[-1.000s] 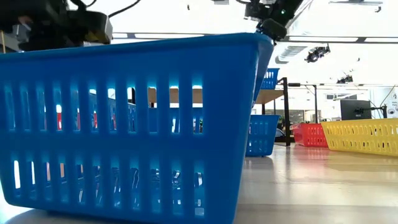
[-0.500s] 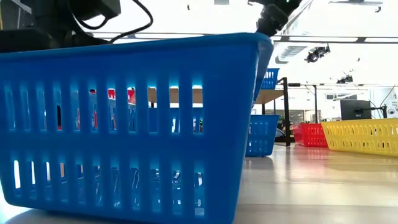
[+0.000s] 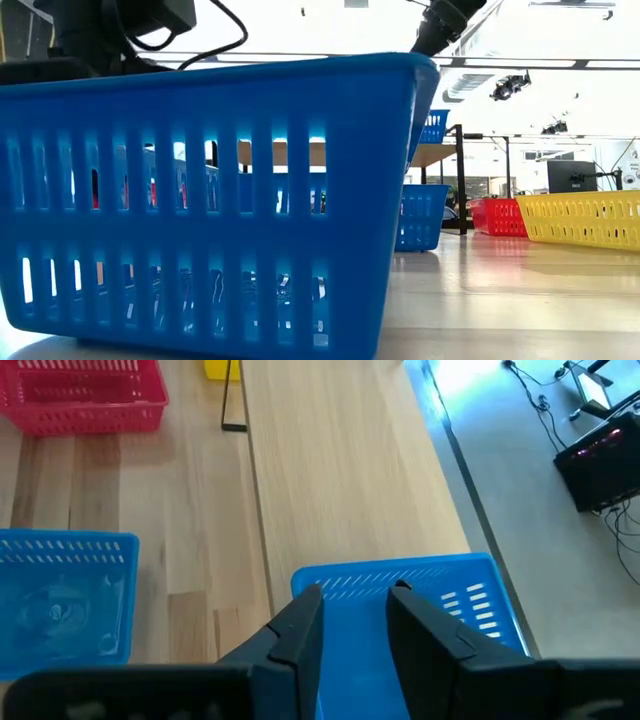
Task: Stack baskets on shelf by color
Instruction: Put the middle left red basket on the shelf
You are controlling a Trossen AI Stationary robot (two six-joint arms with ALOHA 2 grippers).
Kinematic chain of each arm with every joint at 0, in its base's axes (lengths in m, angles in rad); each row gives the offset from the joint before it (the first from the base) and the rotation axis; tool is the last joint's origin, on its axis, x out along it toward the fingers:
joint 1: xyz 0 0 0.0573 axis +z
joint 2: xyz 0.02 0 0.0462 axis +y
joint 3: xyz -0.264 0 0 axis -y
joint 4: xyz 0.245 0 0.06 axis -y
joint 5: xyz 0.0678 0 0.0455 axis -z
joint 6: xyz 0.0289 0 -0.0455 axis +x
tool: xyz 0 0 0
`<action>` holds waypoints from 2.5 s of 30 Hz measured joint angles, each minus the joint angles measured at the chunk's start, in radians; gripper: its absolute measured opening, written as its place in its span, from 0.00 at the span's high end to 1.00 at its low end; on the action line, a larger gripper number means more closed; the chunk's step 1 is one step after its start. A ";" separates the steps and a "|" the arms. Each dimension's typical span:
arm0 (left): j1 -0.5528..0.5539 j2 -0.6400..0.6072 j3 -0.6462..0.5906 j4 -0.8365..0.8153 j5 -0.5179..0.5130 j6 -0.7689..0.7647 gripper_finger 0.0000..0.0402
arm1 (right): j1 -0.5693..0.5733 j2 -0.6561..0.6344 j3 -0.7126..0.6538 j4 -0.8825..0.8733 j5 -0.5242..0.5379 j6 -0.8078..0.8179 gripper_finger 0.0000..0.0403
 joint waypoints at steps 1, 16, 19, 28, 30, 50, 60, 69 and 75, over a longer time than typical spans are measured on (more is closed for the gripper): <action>0.000 0.000 0.000 -0.003 0.000 0.000 0.71 | 0.000 0.000 0.000 -0.001 0.000 0.000 0.75; -0.001 -0.009 0.022 -0.017 0.068 0.028 0.99 | 0.000 0.000 0.000 -0.001 -0.002 0.034 0.75; -0.001 -0.009 0.058 -0.022 0.101 0.058 0.99 | 0.000 0.000 0.000 -0.001 -0.004 0.034 0.75; -0.001 -0.009 0.220 -0.119 0.072 0.186 1.00 | 0.000 0.001 0.000 -0.001 -0.004 0.034 0.75; -0.001 -0.009 0.260 -0.145 0.039 0.214 1.00 | 0.000 0.001 0.000 -0.001 -0.004 0.034 0.75; 0.141 -0.008 0.629 -0.414 -0.283 0.470 1.00 | 0.000 0.001 0.000 -0.001 0.001 0.087 0.75; 0.448 -0.002 0.647 -0.397 -0.302 0.775 1.00 | 0.000 0.001 0.000 -0.003 0.000 0.140 0.75; 0.677 -0.002 0.643 -0.298 -0.089 0.941 1.00 | 0.000 0.001 0.000 -0.089 -0.091 0.322 0.75; 0.716 0.036 0.643 -0.303 -0.058 0.990 1.00 | 0.025 0.001 0.000 -0.160 -0.160 0.426 0.75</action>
